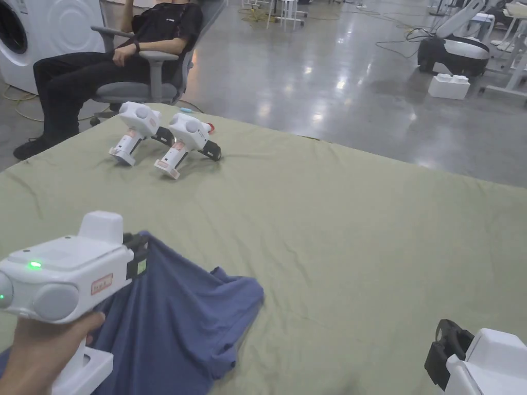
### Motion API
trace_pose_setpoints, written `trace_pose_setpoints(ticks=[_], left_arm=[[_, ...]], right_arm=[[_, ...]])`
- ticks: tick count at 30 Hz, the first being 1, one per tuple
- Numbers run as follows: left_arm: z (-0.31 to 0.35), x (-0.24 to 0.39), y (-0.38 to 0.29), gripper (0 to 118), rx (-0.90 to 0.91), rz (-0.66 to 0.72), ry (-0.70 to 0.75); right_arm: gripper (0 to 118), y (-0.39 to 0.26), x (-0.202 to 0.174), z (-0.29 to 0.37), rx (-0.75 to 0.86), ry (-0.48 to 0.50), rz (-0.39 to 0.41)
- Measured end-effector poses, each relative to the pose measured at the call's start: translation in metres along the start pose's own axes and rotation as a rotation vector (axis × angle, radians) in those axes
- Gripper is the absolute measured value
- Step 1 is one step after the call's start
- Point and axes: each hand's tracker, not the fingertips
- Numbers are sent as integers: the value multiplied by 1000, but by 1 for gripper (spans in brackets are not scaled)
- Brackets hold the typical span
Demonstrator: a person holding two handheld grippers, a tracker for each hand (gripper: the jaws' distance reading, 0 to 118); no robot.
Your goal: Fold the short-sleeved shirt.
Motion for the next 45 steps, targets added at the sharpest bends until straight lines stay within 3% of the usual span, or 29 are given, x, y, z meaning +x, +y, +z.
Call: trace_pose_setpoints(ticks=[9, 17, 23, 31, 33, 36, 39, 45], left_arm=[[52, 123, 104, 0, 244, -121, -232], [51, 251, 132, 0, 288, -189, -488], [38, 345, 96, 0, 198, -228, -664], [4, 423, -23, 1, -113, -214, -767], [-5, 429, -53, 10, -161, -216, -756], [-13, 427, -82, 46, -227, -227, -707], [-10, 411, -85, 68, -221, -198, -684], [11, 347, -43, 70, -8, -97, -592]], right_arm=[[0, 8, 31, 22, 62, -38, -26], [0, 6, 77, 53, 106, -117, -70], [0, -3, 122, 78, 115, -205, -124], [0, -22, 165, 101, 90, -289, -162], [0, -27, 169, 103, 77, -297, -165], [0, -33, 172, 106, 63, -300, -163], [0, -34, 171, 108, 54, -291, -152], [0, -15, 153, 103, 75, -245, -110]])
